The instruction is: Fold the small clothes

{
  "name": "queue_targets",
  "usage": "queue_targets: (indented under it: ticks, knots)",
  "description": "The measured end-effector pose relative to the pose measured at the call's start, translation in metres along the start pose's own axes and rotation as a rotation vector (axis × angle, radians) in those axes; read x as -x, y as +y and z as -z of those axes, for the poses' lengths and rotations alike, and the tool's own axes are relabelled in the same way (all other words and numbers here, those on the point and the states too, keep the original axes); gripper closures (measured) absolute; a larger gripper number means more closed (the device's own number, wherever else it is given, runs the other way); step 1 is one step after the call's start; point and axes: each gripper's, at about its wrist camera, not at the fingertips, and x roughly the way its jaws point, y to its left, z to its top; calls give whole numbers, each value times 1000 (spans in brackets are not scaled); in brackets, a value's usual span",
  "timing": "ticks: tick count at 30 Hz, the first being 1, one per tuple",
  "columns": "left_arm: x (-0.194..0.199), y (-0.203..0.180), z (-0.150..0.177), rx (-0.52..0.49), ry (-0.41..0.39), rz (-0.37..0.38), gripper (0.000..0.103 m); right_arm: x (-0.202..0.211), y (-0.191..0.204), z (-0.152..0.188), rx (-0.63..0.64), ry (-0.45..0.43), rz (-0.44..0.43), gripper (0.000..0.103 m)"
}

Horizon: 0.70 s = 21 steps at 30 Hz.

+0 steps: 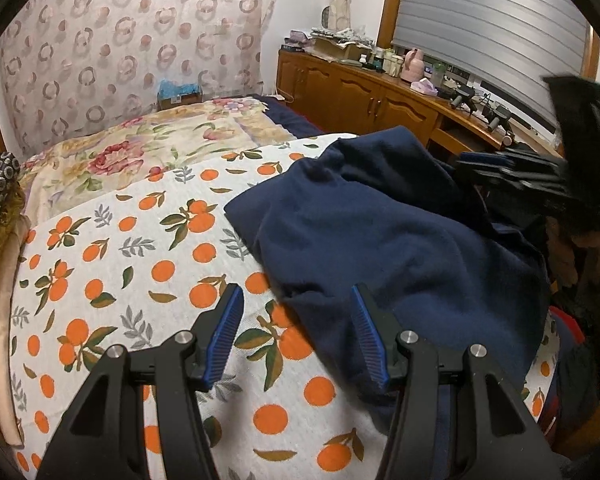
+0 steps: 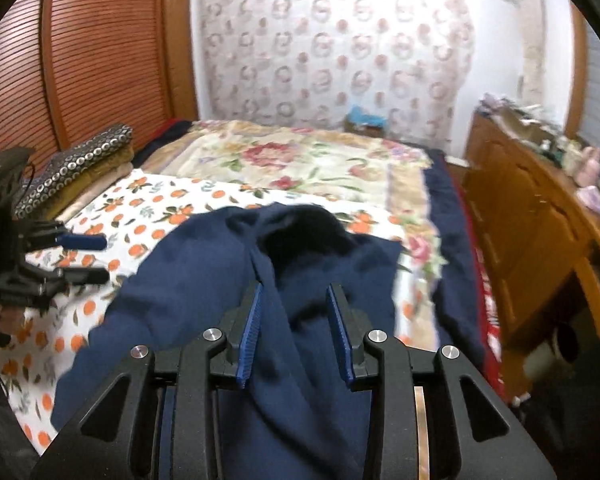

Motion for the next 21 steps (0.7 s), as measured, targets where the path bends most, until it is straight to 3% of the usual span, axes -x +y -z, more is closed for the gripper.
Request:
queue_targets:
  ticks: [6,7,8,12,21]
  knots:
    - [-6,-3,4,-2,22,13,49,-47,0,-15,4,73,-61,72]
    - [-6,-4,5,-5,26,16,49,-48,1,-16,7,77,-70,81]
    - [-6,-6,7,-8,27,17,49,-50,-1,-17,5,83,-89,84]
    - [-5,-9,8,-10,27,27,49,-42,-8,-21,-14,61,-81,84]
    - [-2,-13,8,-20,21,32,49,-27,1,-29,-19,15,-96,68]
